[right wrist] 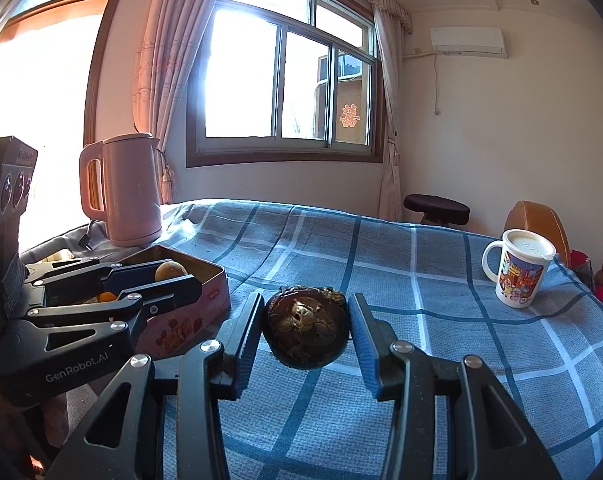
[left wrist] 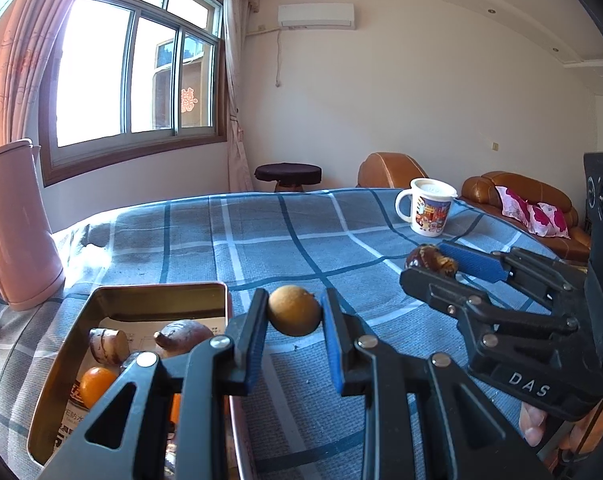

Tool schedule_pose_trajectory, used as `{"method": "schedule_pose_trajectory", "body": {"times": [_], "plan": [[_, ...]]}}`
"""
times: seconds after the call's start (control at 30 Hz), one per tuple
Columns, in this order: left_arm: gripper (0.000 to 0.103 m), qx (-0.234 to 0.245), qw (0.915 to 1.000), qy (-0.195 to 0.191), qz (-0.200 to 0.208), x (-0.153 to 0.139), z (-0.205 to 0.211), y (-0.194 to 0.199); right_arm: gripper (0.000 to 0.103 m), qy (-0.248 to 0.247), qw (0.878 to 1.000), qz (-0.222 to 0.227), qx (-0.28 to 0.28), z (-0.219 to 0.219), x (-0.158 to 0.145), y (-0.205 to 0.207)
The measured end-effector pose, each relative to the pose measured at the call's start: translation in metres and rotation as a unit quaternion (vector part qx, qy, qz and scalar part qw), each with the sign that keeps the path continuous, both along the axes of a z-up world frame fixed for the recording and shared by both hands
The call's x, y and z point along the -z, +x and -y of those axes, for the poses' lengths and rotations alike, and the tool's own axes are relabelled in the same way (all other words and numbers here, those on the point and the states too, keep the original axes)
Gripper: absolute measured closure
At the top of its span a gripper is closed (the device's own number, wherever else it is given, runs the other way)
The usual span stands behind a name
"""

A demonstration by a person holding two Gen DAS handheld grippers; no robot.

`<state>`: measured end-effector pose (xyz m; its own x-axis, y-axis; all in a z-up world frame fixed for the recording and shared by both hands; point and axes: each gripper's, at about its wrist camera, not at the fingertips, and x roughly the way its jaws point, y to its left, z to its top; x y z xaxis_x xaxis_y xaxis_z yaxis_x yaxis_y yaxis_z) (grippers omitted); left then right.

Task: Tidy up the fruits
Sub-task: 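Carry the brown fruit over the tin box while the right tool carries the chocolate ball there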

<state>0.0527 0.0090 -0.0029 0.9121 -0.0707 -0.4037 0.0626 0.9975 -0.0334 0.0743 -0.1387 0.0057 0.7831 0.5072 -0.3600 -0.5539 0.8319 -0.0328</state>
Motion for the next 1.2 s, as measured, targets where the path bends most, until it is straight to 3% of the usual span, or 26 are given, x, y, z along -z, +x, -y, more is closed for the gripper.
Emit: {"method": "schedule_pose_trajectory", "body": {"times": [1.2], "plan": [[0.075,-0.069,0.9974,-0.014,-0.011,0.001,-0.071,-0.017,0.058,-0.024,0.996,0.021,-0.078,-0.074,-0.016,-0.012]]}}
